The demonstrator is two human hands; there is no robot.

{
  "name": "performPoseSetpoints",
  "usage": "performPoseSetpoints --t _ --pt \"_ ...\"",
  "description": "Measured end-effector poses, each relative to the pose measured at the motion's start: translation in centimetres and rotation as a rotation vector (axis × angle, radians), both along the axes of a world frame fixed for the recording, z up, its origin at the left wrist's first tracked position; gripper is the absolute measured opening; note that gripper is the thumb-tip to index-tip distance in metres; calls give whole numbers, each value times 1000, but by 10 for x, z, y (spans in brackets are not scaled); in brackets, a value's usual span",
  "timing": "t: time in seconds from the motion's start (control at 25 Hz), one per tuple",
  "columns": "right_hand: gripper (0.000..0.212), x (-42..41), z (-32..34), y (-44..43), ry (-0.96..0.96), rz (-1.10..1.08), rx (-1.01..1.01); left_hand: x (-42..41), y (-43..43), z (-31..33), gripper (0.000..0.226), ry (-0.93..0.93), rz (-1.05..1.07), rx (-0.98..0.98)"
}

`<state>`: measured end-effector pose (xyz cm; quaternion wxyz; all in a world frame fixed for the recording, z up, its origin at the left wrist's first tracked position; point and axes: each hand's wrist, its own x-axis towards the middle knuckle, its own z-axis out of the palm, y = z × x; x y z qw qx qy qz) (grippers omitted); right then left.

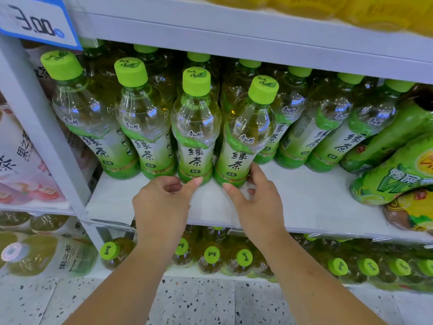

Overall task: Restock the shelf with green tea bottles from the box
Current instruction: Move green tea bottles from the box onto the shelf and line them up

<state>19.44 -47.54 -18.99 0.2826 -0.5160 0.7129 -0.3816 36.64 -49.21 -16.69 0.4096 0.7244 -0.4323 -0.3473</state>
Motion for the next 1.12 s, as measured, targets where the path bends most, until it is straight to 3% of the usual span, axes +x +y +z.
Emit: performPoseSetpoints --t 0.12,0.28,0.48,0.6,0.92,1.12 --pt "75 1 1 0 -2 -10 28 1 0 0 35 -1 -16 20" --pt "70 -1 6 -2 -36 -8 74 4 -3 0 44 6 -75 49" --pt "62 -3 28 -3 -242 1 163 13 -3 3 46 1 -234 68" --pt "56 4 42 6 -336 -118 217 23 5 14 52 17 -357 79" --pt "50 34 96 65 -440 -311 285 62 33 79 62 46 -602 149" --pt "45 57 152 145 -454 -443 321 86 80 137 65 92 -673 230"
